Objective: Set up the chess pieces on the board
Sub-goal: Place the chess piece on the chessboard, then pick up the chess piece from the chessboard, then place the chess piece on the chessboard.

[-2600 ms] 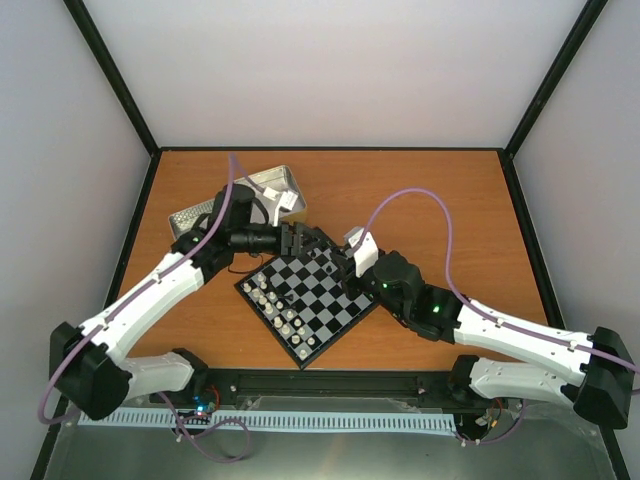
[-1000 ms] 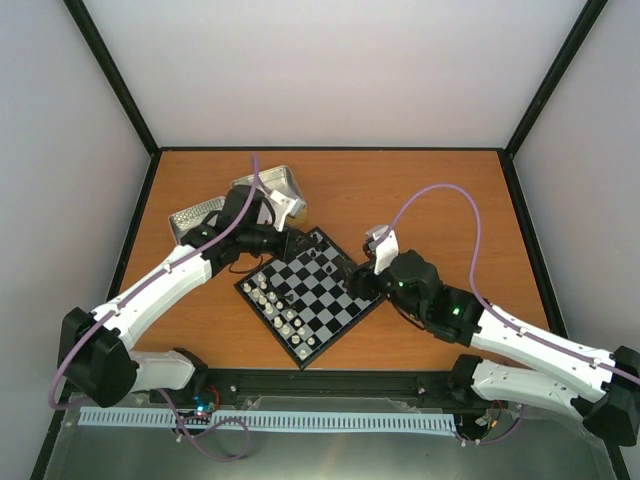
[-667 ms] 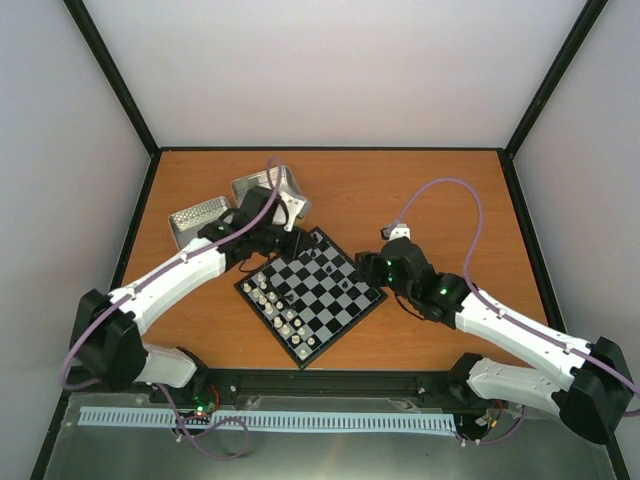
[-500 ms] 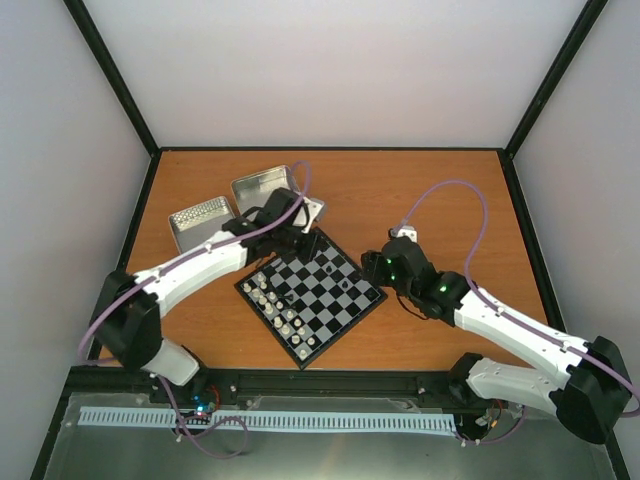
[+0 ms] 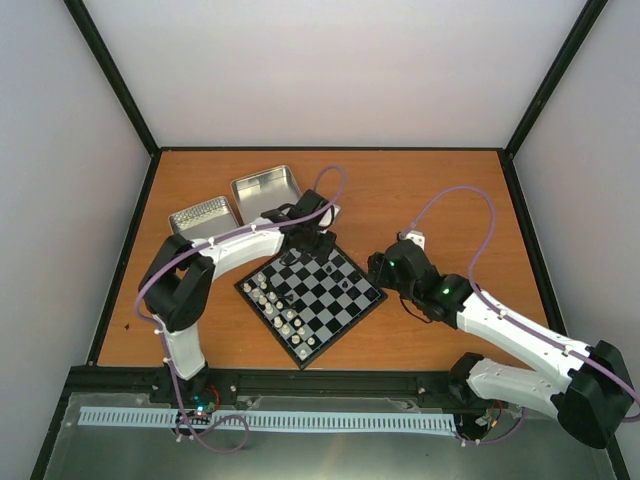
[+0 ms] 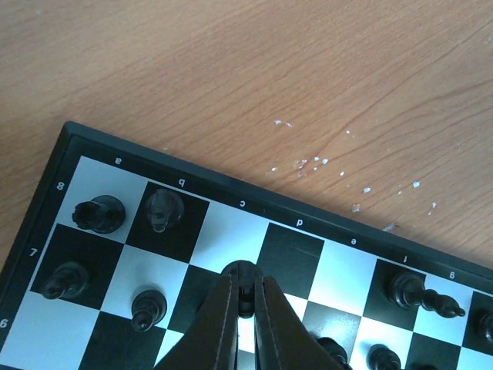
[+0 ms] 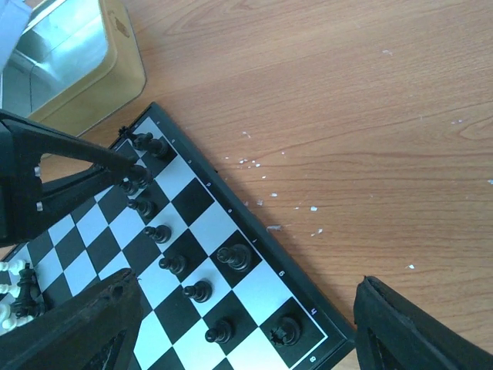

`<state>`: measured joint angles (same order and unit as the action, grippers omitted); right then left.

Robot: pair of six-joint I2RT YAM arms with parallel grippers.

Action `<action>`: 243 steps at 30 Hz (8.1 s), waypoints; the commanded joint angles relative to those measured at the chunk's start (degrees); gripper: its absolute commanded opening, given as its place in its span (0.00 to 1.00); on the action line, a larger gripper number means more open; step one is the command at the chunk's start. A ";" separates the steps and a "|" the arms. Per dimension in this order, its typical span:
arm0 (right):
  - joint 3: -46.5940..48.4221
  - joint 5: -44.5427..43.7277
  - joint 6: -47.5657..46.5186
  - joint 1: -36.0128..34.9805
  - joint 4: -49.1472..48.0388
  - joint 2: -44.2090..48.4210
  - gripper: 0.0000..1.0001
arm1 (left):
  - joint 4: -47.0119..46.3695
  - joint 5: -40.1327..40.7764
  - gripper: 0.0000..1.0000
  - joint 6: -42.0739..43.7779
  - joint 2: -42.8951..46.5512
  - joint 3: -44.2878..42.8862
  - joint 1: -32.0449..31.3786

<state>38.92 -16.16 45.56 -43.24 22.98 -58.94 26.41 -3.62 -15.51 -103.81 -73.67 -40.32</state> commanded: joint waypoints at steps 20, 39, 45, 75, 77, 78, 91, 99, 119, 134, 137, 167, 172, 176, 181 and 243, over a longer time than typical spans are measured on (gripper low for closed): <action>-1.66 -1.86 2.06 0.79 1.27 0.46 0.75 | -3.11 -8.83 0.03 4.14 -3.02 -1.03 -4.86; -1.52 -3.50 3.45 0.88 2.54 1.64 0.75 | -4.95 -8.26 0.02 3.41 1.03 0.51 -5.11; -1.65 -4.57 4.32 0.88 3.33 2.47 0.75 | -7.51 -12.92 0.03 5.49 4.46 2.54 -6.38; -5.91 -17.30 17.35 0.88 13.78 15.65 0.74 | -6.11 -4.69 0.05 6.02 -3.99 0.19 -13.39; -5.91 -17.31 17.26 0.88 13.76 15.69 0.74 | -6.00 -4.94 0.06 5.93 -4.16 0.03 -13.39; -5.95 -17.32 17.21 0.88 13.76 15.77 0.74 | -6.05 -5.21 0.06 5.81 -4.14 0.08 -13.39; -6.22 -17.05 17.28 0.88 13.69 15.74 0.74 | -5.90 -7.81 0.14 5.65 -4.22 -0.16 -13.39; -6.14 -16.53 16.89 0.88 13.39 15.67 0.75 | -5.47 -6.63 0.14 5.23 -4.07 -0.71 -13.39; -2.91 -6.85 8.71 0.88 7.02 9.16 0.74 | 8.70 1.51 0.46 -1.09 18.29 10.39 -5.36; -3.36 -5.46 8.31 0.88 5.01 6.55 0.74 | 13.18 5.23 0.34 -10.29 20.87 19.93 1.56; -3.40 -5.69 8.30 0.88 5.37 6.83 0.74 | 14.07 6.64 0.30 -10.03 20.09 19.72 1.56; -3.41 -5.63 8.95 0.88 4.87 5.60 0.74 | 14.51 8.85 0.18 -6.92 16.83 20.46 1.63; -3.54 -5.63 9.02 0.88 4.96 5.59 0.74 | 14.87 9.20 0.15 -6.87 16.48 20.33 1.58; -3.67 -5.67 9.08 0.88 4.98 5.73 0.74 | 15.14 9.31 0.16 -6.99 16.31 20.23 1.56; -3.68 -5.72 9.20 0.88 4.91 5.68 0.74 | 15.26 8.73 0.16 -6.82 16.04 20.18 1.64; -5.95 -18.80 20.32 0.88 17.45 19.75 0.74 | 7.96 -3.93 0.07 -11.36 0.24 -3.22 -18.64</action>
<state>33.98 -31.05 62.87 -42.76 37.60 -41.01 34.59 -9.28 -24.60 -101.30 -73.17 -57.30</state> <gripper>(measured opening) 0.741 0.073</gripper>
